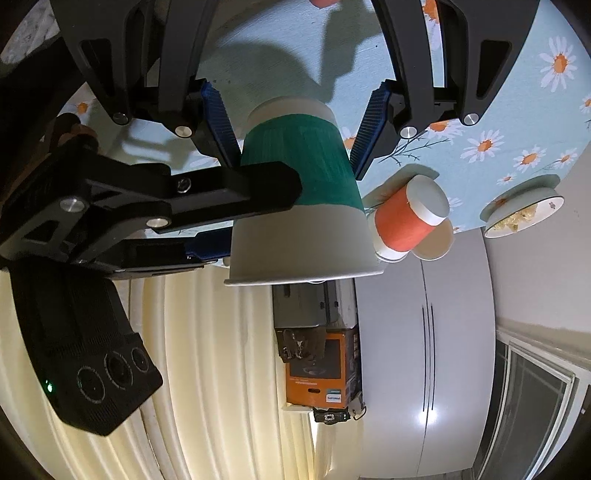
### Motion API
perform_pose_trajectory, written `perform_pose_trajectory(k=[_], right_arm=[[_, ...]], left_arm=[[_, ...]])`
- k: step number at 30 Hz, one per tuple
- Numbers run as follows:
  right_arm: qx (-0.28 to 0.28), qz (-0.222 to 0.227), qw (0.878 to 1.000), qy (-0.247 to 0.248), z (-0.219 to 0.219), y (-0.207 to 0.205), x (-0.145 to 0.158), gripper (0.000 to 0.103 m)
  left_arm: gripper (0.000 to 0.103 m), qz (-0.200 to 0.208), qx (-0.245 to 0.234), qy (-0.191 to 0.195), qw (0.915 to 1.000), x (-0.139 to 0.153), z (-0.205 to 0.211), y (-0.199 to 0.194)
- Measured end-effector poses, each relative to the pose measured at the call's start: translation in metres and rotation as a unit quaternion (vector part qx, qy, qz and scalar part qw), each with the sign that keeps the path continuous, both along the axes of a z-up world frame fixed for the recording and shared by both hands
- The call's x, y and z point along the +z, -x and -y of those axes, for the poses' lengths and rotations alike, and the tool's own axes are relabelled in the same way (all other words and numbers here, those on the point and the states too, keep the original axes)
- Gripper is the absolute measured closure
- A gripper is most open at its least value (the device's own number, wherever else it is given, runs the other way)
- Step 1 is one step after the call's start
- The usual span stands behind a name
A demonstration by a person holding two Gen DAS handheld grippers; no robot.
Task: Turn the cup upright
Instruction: 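Rotate the right gripper to turn the teal-banded cup rim-up, then lower the upright cup onto the tablecloth and open the right gripper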
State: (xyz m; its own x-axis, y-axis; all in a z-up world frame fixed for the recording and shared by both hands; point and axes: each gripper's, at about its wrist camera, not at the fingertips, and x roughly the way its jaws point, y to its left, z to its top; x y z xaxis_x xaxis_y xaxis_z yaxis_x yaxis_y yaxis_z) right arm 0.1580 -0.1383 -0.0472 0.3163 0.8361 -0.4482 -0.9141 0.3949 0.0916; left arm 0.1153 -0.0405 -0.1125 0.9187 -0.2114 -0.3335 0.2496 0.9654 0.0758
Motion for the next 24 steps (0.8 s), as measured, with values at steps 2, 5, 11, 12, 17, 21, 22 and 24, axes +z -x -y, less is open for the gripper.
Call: perform_pose_trajectory(k=[2, 5, 11, 12, 17, 21, 22, 24], right_arm=[[0.002, 0.001, 1.0, 0.003, -0.0009, 0.0003, -0.0016, 0.04], [0.003, 0.003, 1.0, 0.006, -0.0021, 0.0006, -0.0031, 0.04], [0.002, 0.001, 1.0, 0.006, -0.0019, -0.0007, -0.0018, 0.04], [0.003, 0.001, 1.0, 0.005, -0.0017, -0.0009, -0.0016, 0.04], [0.005, -0.001, 1.0, 0.009, -0.0021, -0.0002, -0.0021, 0.038], [0.01, -0.003, 1.0, 0.011, -0.0039, 0.0008, -0.0016, 0.036], [0.009, -0.003, 1.0, 0.013, -0.0043, 0.0013, -0.0016, 0.036], [0.009, -0.004, 1.0, 0.014, -0.0048, 0.0013, -0.0024, 0.036]], left_arm=[[0.044, 0.004, 0.004, -0.007, 1.0, -0.0021, 0.0012, 0.002], [0.044, 0.01, 0.006, -0.013, 0.9998, -0.0049, 0.0019, 0.0035], [0.044, 0.014, 0.007, -0.01, 0.9998, -0.0074, 0.0021, 0.0016], [0.044, 0.015, 0.007, -0.011, 0.9998, -0.0073, 0.0025, 0.0026], [0.039, 0.011, 0.008, -0.012, 0.9998, -0.0091, 0.0049, 0.0045], [0.033, 0.01, 0.001, -0.011, 0.9999, -0.0077, 0.0074, 0.0051], [0.033, 0.009, 0.001, -0.011, 0.9999, -0.0078, 0.0076, 0.0048], [0.033, 0.008, 0.0, -0.011, 0.9999, -0.0077, 0.0078, 0.0056]])
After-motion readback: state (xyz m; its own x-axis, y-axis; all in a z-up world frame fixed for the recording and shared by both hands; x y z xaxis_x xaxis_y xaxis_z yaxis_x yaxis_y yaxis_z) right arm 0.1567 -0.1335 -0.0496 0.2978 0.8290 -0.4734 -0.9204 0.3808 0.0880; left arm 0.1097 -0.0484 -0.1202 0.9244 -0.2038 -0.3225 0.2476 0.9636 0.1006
